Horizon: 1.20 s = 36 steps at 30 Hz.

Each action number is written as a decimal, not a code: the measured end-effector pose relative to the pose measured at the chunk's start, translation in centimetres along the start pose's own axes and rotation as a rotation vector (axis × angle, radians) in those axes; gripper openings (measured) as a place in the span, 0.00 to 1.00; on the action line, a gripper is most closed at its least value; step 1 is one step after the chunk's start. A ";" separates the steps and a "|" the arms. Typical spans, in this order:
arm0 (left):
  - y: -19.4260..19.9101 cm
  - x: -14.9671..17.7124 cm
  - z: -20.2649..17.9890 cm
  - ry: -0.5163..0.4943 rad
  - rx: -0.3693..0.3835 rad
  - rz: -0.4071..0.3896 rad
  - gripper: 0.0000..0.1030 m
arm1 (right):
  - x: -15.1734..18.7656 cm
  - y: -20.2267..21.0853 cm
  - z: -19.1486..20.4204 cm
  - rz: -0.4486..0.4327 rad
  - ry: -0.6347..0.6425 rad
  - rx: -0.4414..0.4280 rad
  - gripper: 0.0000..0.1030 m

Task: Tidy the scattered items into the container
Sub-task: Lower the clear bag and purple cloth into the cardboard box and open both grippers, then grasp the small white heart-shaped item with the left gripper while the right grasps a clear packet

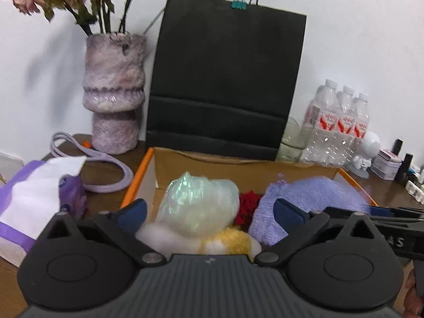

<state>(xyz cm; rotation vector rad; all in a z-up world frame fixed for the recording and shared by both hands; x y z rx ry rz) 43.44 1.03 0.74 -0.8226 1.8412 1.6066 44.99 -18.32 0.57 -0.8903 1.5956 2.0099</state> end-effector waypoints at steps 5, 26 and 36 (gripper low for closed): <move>0.4 0.0 0.0 -0.007 -0.027 -0.009 1.00 | -0.3 0.5 -0.3 0.015 0.010 0.026 1.00; 8.6 0.6 0.6 -0.006 0.002 -0.146 1.00 | 0.4 6.2 -0.1 -0.022 0.076 0.022 1.00; 10.8 5.1 2.9 -0.127 -0.043 -0.098 1.00 | 6.3 8.2 -2.7 0.015 0.137 0.121 1.00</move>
Point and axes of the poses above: each gripper's, at about its wrist camera, not at the fingertips, and y roughly against the way its jaws point, z to its left, x to its underside, the point moved 6 cm from there along -y, roughly the way its jaws point, and after that the axes turned 14 degrees about z, right-handed, at the moved point
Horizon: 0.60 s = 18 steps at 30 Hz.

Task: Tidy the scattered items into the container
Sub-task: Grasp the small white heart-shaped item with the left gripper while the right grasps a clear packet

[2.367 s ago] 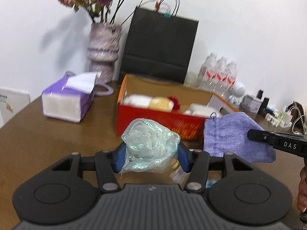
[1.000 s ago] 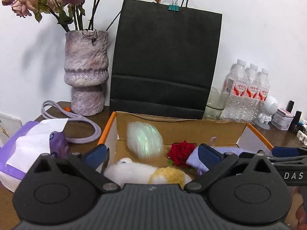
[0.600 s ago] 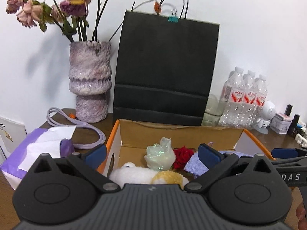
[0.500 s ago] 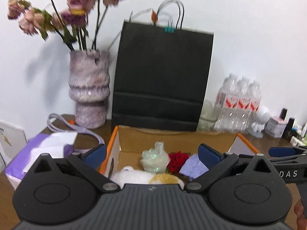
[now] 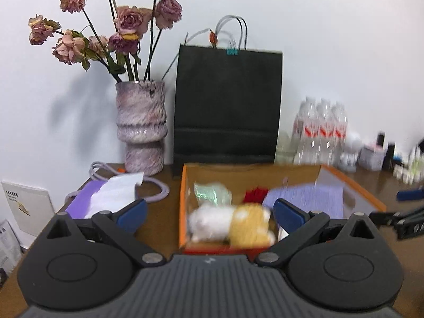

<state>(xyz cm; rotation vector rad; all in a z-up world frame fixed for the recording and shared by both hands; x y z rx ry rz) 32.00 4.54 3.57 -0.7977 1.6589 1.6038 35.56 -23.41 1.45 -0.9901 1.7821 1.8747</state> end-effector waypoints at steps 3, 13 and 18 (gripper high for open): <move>0.0 2.0 0.5 -0.027 -0.018 0.048 1.00 | 1.9 0.0 -0.5 0.028 0.010 0.020 1.00; -1.5 6.8 0.6 -0.018 0.013 0.184 1.00 | 6.4 -1.5 -1.5 0.134 -0.003 0.027 1.00; -2.5 8.1 0.3 0.000 0.023 0.236 1.00 | 7.5 -2.2 -1.8 0.160 -0.017 0.018 1.00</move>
Point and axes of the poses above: each gripper's, at about its wrist camera, not at the fingertips, and y roughly against the way its jaws point, z to its left, x to its underside, the point moved 6 cm from there along -y, roughly the way its jaws point, and after that the axes turned 14 degrees about z, right-handed, at the moved point
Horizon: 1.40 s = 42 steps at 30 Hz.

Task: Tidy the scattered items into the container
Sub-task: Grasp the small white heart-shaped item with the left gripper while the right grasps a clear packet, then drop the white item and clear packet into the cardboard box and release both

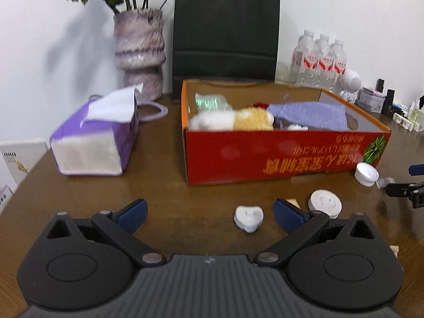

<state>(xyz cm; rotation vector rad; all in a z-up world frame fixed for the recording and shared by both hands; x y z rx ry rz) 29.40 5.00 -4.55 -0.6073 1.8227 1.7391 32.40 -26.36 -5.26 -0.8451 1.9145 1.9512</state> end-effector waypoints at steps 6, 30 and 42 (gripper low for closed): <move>-0.9 0.2 -0.6 0.004 0.012 0.025 0.99 | 0.0 -0.5 0.5 0.004 0.010 -0.032 0.94; 0.2 0.3 -3.6 -0.019 0.038 -0.031 0.27 | 0.1 2.1 2.1 -0.083 0.023 -0.114 0.20; 4.9 -5.9 -5.6 -0.052 0.078 -0.229 0.27 | -5.1 7.1 4.2 -0.249 0.014 -0.182 0.20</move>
Point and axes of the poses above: each gripper's, at about its wrist camera, not at the fingertips, and y roughly against the way its jaws point, z to its left, x to its underside, the point moved 6 cm from there along -y, roughly the way its jaws point, and after that the axes turned 14 degrees about z, right-handed, at the moved point
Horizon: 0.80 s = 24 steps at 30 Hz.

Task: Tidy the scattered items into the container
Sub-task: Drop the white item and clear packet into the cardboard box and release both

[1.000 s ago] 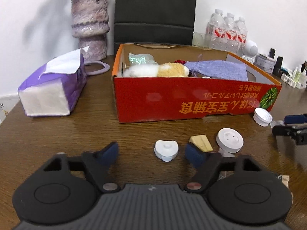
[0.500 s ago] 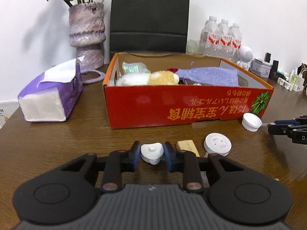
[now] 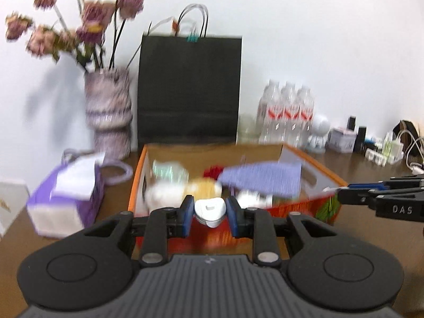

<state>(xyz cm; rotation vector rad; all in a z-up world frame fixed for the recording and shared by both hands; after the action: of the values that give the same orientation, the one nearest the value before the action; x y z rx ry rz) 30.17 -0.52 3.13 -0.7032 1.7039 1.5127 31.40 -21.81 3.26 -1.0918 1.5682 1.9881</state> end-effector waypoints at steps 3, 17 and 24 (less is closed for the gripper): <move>-0.7 -1.9 -0.3 0.015 0.006 -0.028 0.27 | -2.1 -0.7 0.7 -0.027 -0.004 -0.005 0.20; -6.9 -5.0 -1.1 0.079 0.033 -0.009 0.27 | -5.3 -7.2 0.8 0.022 -0.053 0.032 0.20; -9.6 -4.2 -0.5 0.081 -0.004 0.052 0.27 | -4.6 -8.5 0.3 0.066 -0.043 0.058 0.20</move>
<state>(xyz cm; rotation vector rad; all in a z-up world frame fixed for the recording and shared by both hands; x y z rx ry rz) 40.18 -2.80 0.94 -0.7359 1.7922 1.5428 40.21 -18.15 1.34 -0.9803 1.6485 1.9822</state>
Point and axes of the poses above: each gripper's, at about its wrist camera, not at the fingertips, and y roughly against the way its jaws point, z to its left, x to its underside, the point moved 6 cm from there along -y, roughly the way its jaws point, and after that the axes turned 14 degrees about z, right-handed, at the moved point
